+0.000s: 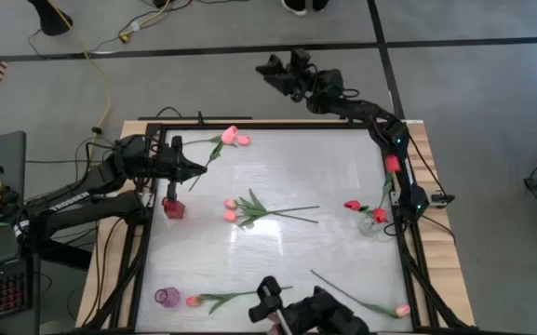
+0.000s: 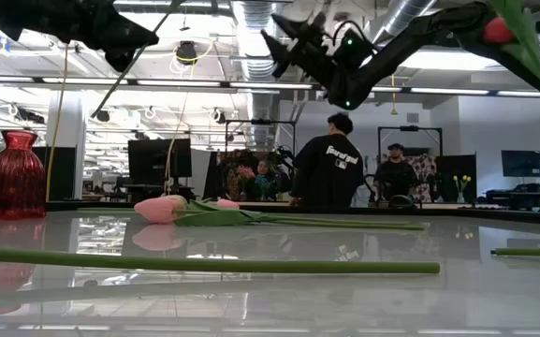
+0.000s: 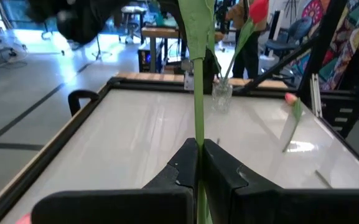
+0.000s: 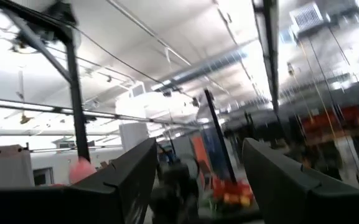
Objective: Sort flowers into vase by color
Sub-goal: Put the top right pink flower into the red flower vase
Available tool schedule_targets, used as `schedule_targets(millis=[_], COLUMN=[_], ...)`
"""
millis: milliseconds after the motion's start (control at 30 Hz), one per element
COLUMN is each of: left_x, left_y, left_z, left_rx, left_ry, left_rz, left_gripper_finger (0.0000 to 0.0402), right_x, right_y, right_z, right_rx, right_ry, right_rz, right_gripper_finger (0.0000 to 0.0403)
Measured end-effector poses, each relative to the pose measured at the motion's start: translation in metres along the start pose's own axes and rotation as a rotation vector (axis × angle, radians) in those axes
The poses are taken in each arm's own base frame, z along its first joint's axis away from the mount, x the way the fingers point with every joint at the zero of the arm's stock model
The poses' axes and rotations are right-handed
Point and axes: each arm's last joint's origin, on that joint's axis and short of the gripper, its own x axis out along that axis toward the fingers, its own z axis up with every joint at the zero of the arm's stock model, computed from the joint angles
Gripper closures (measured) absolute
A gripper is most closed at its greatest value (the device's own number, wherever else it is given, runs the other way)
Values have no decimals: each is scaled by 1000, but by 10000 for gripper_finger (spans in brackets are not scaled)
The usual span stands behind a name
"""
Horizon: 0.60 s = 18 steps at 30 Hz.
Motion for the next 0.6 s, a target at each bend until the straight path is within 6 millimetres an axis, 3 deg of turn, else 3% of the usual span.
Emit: schedule_targets(millis=[333, 433, 600], left_x=[0, 0, 0], left_y=[0, 0, 0], left_z=[-3, -2, 0], left_rx=[0, 4, -3], left_ry=[28, 18, 2], left_rz=[-2, -1, -2], left_gripper_finger=[401, 401, 401], right_x=[-8, -12, -7], right_y=[-18, -32, -51], right_z=[81, 74, 23], right_rx=[-87, -80, -79], right_ry=[19, 75, 225], right_rz=[-149, -256, -390], right_gripper_finger=[138, 138, 138])
